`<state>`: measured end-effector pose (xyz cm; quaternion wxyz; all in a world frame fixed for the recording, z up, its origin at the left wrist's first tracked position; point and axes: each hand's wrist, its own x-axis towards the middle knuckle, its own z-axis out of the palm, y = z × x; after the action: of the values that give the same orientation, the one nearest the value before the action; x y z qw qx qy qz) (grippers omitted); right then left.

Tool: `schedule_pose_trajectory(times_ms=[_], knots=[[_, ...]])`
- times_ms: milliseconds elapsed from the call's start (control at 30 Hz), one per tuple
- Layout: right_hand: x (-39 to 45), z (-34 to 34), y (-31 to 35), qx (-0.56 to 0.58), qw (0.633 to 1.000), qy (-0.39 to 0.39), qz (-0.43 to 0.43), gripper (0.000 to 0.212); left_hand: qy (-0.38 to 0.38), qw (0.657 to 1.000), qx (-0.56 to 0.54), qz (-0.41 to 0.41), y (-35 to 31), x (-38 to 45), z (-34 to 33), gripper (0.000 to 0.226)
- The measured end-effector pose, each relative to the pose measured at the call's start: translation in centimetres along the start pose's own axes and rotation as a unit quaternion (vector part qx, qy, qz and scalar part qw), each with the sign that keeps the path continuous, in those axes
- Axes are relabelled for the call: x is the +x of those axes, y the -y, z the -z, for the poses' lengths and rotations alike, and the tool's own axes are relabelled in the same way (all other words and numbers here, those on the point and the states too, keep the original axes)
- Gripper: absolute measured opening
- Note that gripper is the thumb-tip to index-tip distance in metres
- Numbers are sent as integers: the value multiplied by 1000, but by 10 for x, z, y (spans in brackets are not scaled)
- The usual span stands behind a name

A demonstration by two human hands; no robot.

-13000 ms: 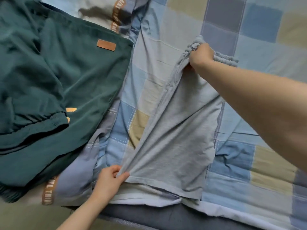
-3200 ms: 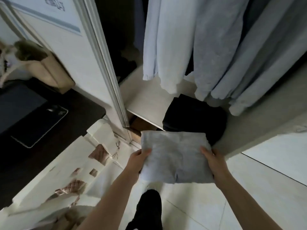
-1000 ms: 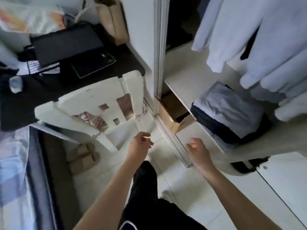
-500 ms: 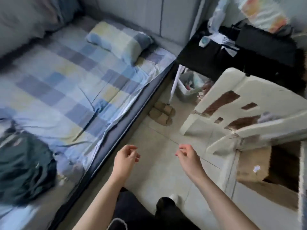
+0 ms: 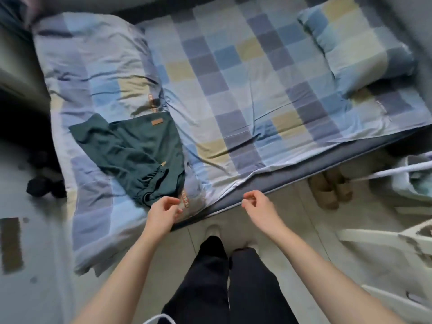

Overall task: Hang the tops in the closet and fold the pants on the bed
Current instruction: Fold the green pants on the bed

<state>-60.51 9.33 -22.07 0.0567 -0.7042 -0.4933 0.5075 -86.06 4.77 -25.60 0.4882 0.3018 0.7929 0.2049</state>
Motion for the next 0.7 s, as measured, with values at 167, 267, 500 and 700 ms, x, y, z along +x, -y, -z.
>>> schedule_pose_trajectory(times_ms=[167, 267, 500, 700], knots=[[76, -52, 50, -72, 992, 100, 37, 21, -26, 994, 51, 90, 34, 56, 29, 16], [114, -82, 68, -121, 976, 166, 68, 22, -43, 985, 55, 157, 56, 84, 34, 21], [206, -149, 102, -241, 931, 231, 147, 22, -132, 953, -89, 258, 81, 148, 24, 45], [283, -230, 122, -340, 881, 231, 232, 35, -217, 918, -139, 303, 123, 197, 16, 64]])
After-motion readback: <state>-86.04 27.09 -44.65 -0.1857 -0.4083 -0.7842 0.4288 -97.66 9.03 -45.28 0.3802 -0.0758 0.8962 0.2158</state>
